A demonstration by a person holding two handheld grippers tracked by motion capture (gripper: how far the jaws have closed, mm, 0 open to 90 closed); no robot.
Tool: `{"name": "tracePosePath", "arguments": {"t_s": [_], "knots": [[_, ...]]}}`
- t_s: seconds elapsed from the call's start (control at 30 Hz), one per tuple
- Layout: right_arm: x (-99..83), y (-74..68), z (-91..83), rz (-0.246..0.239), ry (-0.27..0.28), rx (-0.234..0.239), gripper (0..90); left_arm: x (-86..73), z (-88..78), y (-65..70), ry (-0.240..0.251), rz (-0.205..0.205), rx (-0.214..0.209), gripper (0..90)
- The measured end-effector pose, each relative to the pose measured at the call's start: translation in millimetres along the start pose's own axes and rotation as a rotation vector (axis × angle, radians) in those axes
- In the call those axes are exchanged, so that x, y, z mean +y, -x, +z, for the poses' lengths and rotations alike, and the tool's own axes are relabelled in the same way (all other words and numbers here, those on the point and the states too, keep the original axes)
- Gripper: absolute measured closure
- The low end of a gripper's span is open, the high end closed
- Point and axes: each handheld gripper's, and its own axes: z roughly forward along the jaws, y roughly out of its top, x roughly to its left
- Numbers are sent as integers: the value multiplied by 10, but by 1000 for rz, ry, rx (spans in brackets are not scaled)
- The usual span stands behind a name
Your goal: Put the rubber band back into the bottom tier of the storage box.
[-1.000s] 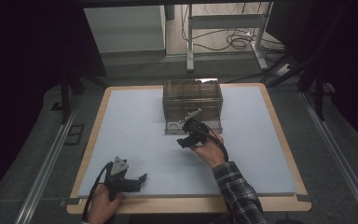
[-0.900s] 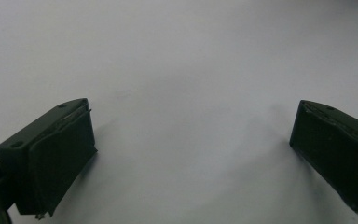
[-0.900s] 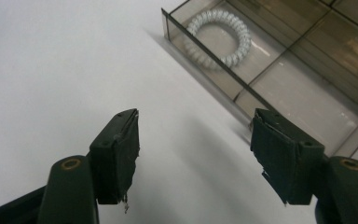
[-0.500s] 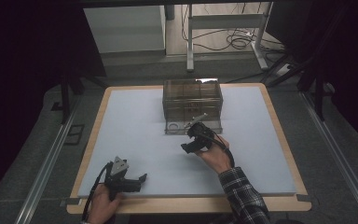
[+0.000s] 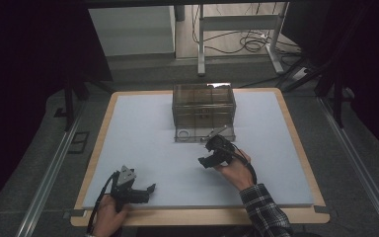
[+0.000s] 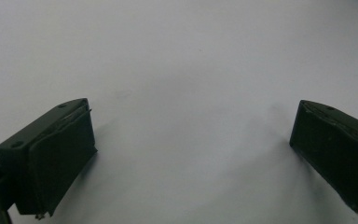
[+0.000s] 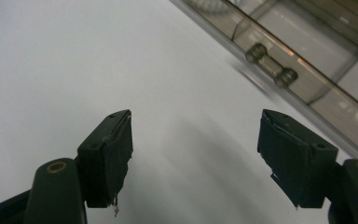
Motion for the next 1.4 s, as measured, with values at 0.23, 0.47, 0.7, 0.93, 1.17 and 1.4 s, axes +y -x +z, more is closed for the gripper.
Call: {"name": "tracePosePath", "arguments": {"t_s": [0.23, 0.47, 0.7, 0.93, 1.17, 1.4], "knots": [[-118, 22, -31, 14, -15, 0, 253, 0, 0, 0, 0, 0, 0, 0], [-219, 53, -72, 27, -28, -11, 241, 0, 0, 0, 0, 0, 0, 0], [-317, 111, -166, 46, -29, -17, 231, 0, 0, 0, 0, 1, 0, 0], [-409, 171, -277, 72, -22, -2, 193, 0, 0, 0, 1, 1, 0, 0], [-508, 218, -394, 90, -17, 4, 166, 0, 1, 0, 1, 1, 0, 0], [-630, 257, -486, 102, -31, -9, 126, -1, 0, 0, 1, 1, 0, 0]]}}
